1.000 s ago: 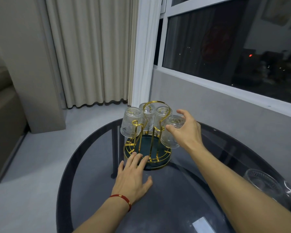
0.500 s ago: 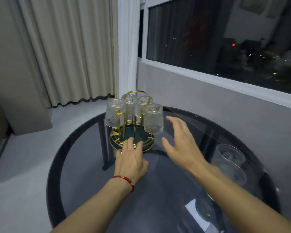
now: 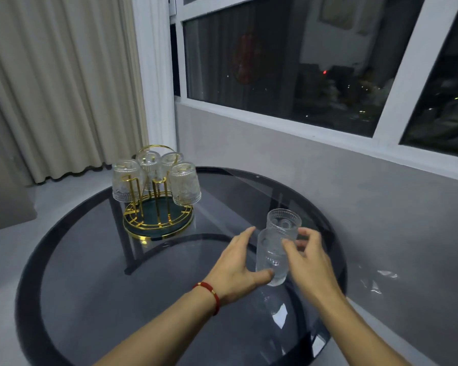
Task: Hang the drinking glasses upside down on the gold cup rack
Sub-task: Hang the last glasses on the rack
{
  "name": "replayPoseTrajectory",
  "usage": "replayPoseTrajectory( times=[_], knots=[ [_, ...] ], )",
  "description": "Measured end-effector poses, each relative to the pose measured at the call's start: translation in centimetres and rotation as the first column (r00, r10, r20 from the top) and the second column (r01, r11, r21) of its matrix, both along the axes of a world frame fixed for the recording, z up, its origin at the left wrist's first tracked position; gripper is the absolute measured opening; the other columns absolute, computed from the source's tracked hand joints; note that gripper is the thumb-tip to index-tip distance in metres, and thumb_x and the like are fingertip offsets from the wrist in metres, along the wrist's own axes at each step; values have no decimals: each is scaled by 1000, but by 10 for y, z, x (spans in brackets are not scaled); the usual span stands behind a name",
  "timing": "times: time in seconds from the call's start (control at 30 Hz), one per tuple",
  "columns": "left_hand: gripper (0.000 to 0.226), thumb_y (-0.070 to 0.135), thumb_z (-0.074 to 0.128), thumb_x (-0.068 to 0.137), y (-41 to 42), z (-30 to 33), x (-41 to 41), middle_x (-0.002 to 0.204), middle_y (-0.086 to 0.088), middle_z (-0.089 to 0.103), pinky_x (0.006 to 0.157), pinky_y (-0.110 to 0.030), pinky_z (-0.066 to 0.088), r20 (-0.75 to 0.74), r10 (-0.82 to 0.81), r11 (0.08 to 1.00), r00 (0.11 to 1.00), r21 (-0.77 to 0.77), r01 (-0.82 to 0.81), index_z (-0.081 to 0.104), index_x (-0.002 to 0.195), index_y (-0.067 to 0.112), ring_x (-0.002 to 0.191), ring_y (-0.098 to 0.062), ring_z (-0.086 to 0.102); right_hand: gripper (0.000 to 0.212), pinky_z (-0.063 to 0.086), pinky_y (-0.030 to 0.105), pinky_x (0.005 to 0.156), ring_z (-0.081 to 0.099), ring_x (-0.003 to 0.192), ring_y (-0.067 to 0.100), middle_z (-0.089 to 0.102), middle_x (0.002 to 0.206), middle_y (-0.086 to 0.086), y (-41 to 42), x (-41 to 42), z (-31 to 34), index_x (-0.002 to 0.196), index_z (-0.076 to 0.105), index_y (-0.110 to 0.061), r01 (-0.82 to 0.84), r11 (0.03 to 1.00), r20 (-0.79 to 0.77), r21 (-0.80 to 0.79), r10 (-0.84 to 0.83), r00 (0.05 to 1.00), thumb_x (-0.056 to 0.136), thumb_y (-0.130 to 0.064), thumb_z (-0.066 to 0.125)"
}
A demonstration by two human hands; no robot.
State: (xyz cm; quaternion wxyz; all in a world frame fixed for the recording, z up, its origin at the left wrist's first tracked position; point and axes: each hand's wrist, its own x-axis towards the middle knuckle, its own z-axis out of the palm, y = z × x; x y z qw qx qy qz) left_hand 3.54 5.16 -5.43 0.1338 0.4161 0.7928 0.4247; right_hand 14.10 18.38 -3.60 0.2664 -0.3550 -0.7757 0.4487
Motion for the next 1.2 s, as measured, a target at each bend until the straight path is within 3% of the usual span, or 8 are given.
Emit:
replayPoseTrajectory(
  times=[0.17,0.3,0.43,0.57,0.77,0.93,1.07,1.2],
  knots=[
    [93,44,79,73,24,-4,17,140,16,46,85,0,36,92,37,995,995,84,-44,27,150,32,121,4,48,36,40,27,85,60,107,18,64,133,4,7,3,-7,137,57,-20,-19,999,-28,-31,18,999,102,-30,59],
    [99,51,80,71,28,-3,15,135,20,36,100,-15,34,10,90,994,996,61,-91,27,152,27,127,-1,40,18,42,15,73,63,97,13,70,118,1,7,4,-10,119,64,-23,-31,1000,-60,3,31,998,101,-23,60],
    [79,63,78,57,15,6,7,120,12,55,94,-29,51,-53,158,987,986,10,-158,46,123,35,110,-8,56,11,56,37,86,69,95,14,74,106,-2,3,0,-10,108,67,-29,-125,992,-45,9,125,991,100,-25,61],
    [76,57,82,56,-11,15,-10,116,10,61,91,-36,56,-22,228,974,973,9,-228,52,120,29,104,-9,59,13,59,50,92,72,93,18,76,94,-6,-7,-14,-13,102,72,-37,-229,972,-74,-55,225,972,101,-31,60],
    [68,38,89,63,-57,26,-39,111,7,64,79,-43,65,401,306,895,863,188,-405,55,120,24,98,-8,66,34,54,53,103,69,115,15,75,119,-10,-35,-56,-32,111,70,-44,-410,888,-68,-209,405,912,88,-64,54],
    [62,28,82,61,-78,28,-62,126,-8,59,73,-50,66,703,226,806,675,254,-535,60,117,15,105,-17,66,49,64,44,83,79,103,31,79,123,5,-60,-86,-33,127,66,-27,-557,674,-284,-486,481,830,92,-61,65],
    [74,36,82,68,-101,23,-88,132,-4,59,81,-41,65,614,202,867,763,251,-431,56,134,16,111,-13,64,52,63,41,83,75,115,32,74,133,13,-71,-101,-24,133,63,-17,-602,656,-370,-456,476,798,91,-47,68],
    [87,68,72,76,-142,4,-122,144,4,55,101,-31,48,261,224,966,939,66,-249,46,149,29,123,-8,54,59,56,48,99,65,121,18,65,132,-1,-65,-101,4,135,54,-44,-519,854,-173,20,515,840,79,-58,71]
  ],
)
